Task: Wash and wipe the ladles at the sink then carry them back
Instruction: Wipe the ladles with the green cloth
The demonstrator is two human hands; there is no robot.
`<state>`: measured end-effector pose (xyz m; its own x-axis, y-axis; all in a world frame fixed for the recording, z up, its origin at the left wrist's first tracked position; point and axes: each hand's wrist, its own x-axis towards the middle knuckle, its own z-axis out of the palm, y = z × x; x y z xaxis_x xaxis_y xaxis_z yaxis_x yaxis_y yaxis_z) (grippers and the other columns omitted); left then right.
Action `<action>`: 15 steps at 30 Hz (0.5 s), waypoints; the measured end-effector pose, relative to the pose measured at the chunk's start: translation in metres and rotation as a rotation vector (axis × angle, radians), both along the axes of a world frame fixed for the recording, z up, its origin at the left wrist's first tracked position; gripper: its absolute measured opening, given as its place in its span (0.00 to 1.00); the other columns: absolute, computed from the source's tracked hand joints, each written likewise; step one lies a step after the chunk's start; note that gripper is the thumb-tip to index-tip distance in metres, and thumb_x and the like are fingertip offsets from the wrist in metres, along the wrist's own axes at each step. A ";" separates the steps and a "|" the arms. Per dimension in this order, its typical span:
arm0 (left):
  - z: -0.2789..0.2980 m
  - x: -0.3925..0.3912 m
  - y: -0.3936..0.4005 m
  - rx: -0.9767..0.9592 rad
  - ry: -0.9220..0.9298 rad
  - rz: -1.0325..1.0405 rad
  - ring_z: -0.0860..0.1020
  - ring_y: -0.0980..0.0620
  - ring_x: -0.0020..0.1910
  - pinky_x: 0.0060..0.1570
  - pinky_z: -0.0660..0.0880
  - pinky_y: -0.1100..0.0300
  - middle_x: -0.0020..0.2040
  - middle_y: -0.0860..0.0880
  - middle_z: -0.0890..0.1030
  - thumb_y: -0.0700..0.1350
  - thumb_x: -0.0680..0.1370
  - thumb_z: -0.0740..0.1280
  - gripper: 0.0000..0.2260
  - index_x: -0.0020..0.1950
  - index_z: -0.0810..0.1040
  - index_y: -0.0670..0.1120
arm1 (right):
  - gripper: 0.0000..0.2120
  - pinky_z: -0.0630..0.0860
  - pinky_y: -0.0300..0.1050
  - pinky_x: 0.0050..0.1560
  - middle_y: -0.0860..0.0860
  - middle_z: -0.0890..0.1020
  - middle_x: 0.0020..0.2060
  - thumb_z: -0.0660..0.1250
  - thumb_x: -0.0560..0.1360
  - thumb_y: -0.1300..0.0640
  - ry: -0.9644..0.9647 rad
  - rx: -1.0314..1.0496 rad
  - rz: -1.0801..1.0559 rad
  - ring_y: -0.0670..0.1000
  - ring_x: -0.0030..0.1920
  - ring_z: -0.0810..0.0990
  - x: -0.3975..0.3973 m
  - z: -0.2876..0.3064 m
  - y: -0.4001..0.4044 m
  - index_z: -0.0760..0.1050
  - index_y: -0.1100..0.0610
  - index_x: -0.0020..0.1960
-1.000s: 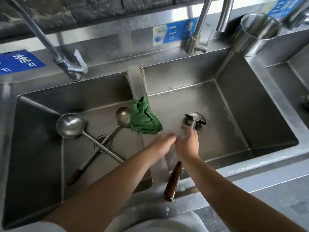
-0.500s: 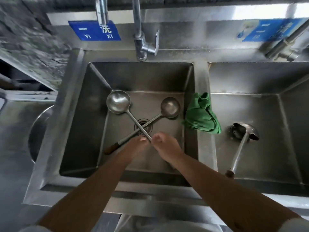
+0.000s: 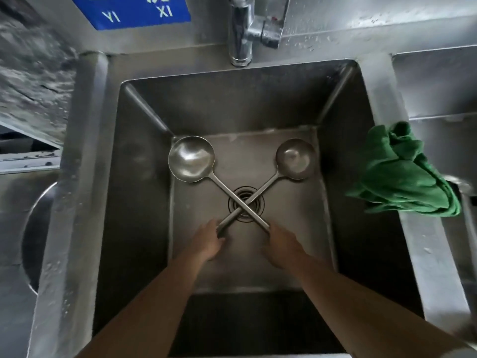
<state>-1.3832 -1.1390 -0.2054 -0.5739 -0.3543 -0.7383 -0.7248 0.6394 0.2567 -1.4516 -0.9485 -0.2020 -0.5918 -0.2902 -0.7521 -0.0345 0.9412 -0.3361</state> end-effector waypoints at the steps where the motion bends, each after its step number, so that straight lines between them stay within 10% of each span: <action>1: -0.009 0.000 -0.001 0.002 0.003 -0.033 0.74 0.43 0.65 0.61 0.69 0.55 0.66 0.43 0.74 0.48 0.77 0.68 0.22 0.70 0.68 0.47 | 0.22 0.76 0.51 0.58 0.54 0.77 0.59 0.66 0.72 0.51 -0.016 0.008 -0.021 0.58 0.59 0.77 0.001 -0.008 -0.001 0.70 0.51 0.65; 15: -0.028 -0.015 0.027 0.198 -0.083 -0.271 0.77 0.41 0.61 0.58 0.74 0.53 0.62 0.40 0.79 0.52 0.77 0.62 0.19 0.63 0.75 0.44 | 0.15 0.73 0.49 0.50 0.59 0.81 0.55 0.58 0.81 0.46 0.089 -0.021 0.045 0.62 0.56 0.79 0.002 -0.001 -0.002 0.71 0.56 0.59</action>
<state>-1.3985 -1.1121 -0.2333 -0.5629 -0.0422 -0.8255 -0.5591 0.7550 0.3426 -1.4497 -0.9504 -0.2034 -0.6419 -0.3335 -0.6904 -0.1073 0.9307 -0.3498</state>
